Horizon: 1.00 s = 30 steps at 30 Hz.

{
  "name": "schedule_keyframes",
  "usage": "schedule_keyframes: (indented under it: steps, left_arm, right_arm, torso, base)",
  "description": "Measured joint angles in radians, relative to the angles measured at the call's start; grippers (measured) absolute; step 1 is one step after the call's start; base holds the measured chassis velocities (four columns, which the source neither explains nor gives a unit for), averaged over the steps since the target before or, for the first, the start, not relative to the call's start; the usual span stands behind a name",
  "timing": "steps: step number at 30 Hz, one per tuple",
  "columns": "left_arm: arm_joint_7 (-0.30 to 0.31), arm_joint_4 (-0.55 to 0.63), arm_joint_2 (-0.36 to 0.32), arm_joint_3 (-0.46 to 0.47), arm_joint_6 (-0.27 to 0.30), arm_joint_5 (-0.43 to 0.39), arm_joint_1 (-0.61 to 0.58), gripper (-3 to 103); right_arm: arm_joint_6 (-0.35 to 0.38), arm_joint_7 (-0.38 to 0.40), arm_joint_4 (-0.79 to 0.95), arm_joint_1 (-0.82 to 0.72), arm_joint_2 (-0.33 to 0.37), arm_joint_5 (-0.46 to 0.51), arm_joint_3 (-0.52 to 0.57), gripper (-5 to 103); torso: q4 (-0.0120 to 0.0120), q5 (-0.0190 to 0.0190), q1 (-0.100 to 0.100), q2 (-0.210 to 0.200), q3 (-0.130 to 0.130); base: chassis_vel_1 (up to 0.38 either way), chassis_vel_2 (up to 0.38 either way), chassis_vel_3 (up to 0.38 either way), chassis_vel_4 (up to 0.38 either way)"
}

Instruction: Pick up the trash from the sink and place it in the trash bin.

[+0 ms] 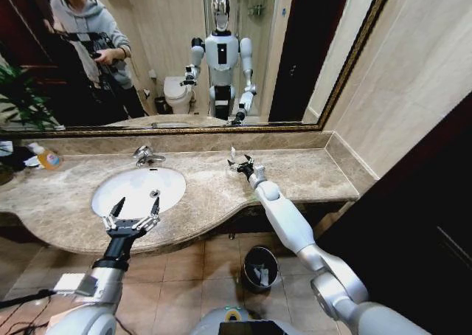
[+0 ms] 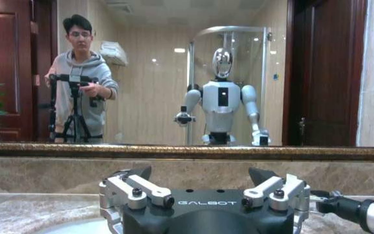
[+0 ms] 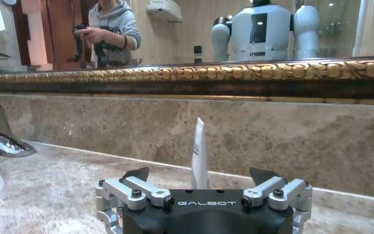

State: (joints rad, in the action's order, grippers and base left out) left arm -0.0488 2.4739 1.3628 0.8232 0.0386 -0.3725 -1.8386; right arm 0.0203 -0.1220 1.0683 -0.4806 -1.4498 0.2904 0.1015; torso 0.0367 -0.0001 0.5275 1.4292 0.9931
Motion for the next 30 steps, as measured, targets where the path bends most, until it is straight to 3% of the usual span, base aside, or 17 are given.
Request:
schedule_keyframes:
  steps: [6,10,12,14,18,20,28,30]
  left_arm:
    - [0.0,0.0,0.0,0.0,0.0,0.0,0.0,100]
    - [0.0,0.0,0.0,0.0,0.0,0.0,0.0,100]
    - [0.0,0.0,0.0,0.0,0.0,0.0,0.0,100]
    - [0.0,0.0,0.0,0.0,0.0,0.0,0.0,100]
    - [0.0,0.0,0.0,0.0,0.0,0.0,0.0,100]
    - [0.0,0.0,0.0,0.0,0.0,0.0,0.0,100]
    - [0.0,0.0,0.0,0.0,0.0,0.0,0.0,100]
    - [0.0,0.0,0.0,0.0,0.0,0.0,0.0,100]
  right_arm:
    - [-0.031,0.0,-0.063,0.044,-0.039,0.0,-0.008,100]
    - [-0.054,0.005,-0.101,0.069,-0.06,-0.055,0.0,103]
    - [-0.051,0.004,-0.107,0.071,-0.064,-0.075,0.004,95]
    - [-0.051,0.003,-0.107,0.07,-0.065,-0.077,0.005,95]
    - [-0.047,0.002,-0.11,0.057,-0.064,-0.075,0.008,73]
    - [-0.046,0.001,-0.109,0.054,-0.064,-0.073,0.009,73]
    - [-0.04,0.002,-0.109,0.038,-0.063,-0.051,0.021,35]
    - [-0.04,0.002,-0.109,0.037,-0.063,-0.049,0.023,35]
  torso:
    - [0.0001,-0.0001,0.0,0.0,0.0]
    - [0.0002,0.0,0.0,0.0,0.0]
    - [0.0001,0.0,0.0,0.0,0.0]
    - [0.0001,0.0001,0.0,0.0,0.0]
    - [0.0001,0.0001,0.0,0.0,0.0]
    - [0.0,0.0001,0.0,0.0,0.0]
    - [0.0001,0.0001,0.0,0.0,0.0]
    - [0.0001,0.0001,0.0,0.0,0.0]
  base:
    - [0.0,0.0,0.0,0.0]
    - [0.0,0.0,0.0,0.0]
    - [0.0,0.0,0.0,0.0]
    - [0.0,0.0,0.0,0.0]
    - [0.0,0.0,0.0,0.0]
    - [0.0,0.0,0.0,0.0]
    - [0.0,0.0,0.0,0.0]
    - [0.0,0.0,0.0,0.0]
